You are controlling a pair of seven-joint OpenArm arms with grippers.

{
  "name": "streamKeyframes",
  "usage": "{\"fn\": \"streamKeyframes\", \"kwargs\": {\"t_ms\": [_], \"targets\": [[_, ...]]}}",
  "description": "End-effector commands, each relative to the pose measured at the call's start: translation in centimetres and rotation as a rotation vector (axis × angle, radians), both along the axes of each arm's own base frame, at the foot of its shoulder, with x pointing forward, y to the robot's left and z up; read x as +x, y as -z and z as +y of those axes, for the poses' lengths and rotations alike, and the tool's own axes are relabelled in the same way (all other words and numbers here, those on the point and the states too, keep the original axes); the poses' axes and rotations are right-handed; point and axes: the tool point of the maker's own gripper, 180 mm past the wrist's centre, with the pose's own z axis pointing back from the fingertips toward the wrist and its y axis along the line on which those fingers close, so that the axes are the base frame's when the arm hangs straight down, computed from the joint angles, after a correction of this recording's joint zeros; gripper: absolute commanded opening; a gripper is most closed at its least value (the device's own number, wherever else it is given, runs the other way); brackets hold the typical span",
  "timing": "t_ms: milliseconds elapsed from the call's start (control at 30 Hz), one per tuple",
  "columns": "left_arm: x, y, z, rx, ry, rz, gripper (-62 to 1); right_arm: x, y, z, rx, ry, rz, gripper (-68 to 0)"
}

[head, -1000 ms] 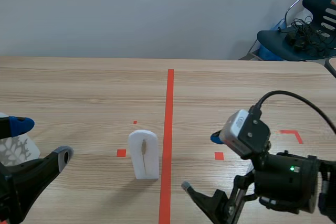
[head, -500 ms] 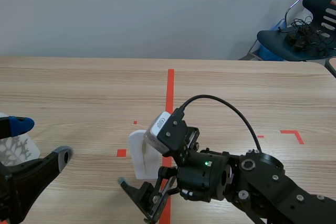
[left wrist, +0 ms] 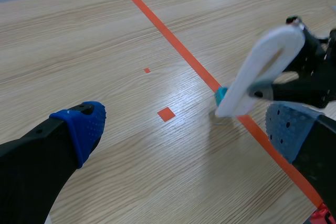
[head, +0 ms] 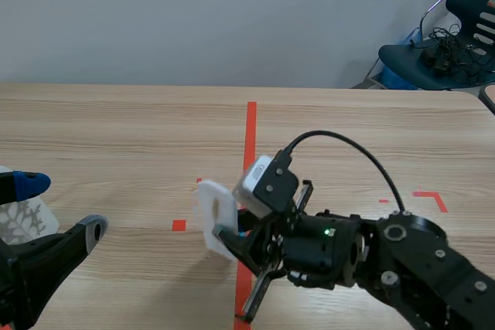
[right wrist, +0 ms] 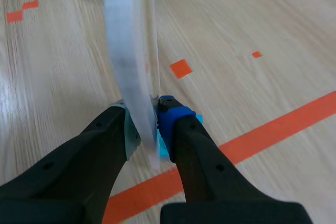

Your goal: Do the leaf sorting experiment

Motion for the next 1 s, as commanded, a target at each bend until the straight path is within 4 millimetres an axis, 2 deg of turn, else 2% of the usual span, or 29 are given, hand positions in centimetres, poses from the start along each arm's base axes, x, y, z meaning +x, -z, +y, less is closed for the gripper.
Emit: {"fn": "streamKeyframes", "kwargs": {"t_ms": [0,133,233,400,533,733,967], "targets": [[0.3,-1.3,-0.3,-0.016,0.005,-0.039,1.4,1.8,-3.0,-2.2,0.026,0.059,-0.063,-62.5],[0.3,-1.3,-0.3,-0.016,0.005,-0.039,1.4,3.3,-5.6,-7.5,0.019,0.208,-0.082,-62.5],[0.3,-1.3,-0.3,-0.016,0.005,-0.039,1.4,4.2,-6.9,-12.8,0.028,0.365,-0.071,-62.5],[0.3,-1.3,-0.3,-0.016,0.005,-0.039,1.4,5.1,-7.7,-22.8,-0.005,0.658,-0.027,-62.5],[0.3,-1.3,-0.3,-0.016,0.005,-0.04,1.4,5.4,-7.9,-28.7,-0.043,0.818,-0.043,-62.5],[0.3,-1.3,-0.3,-0.016,0.005,-0.039,1.4,6.6,-4.4,-33.8,0.019,0.986,0.037,-62.5],[0.3,-1.3,-0.3,-0.016,0.005,-0.039,1.4,7.3,-1.4,-36.8,0.071,1.096,0.094,-62.5]]}}
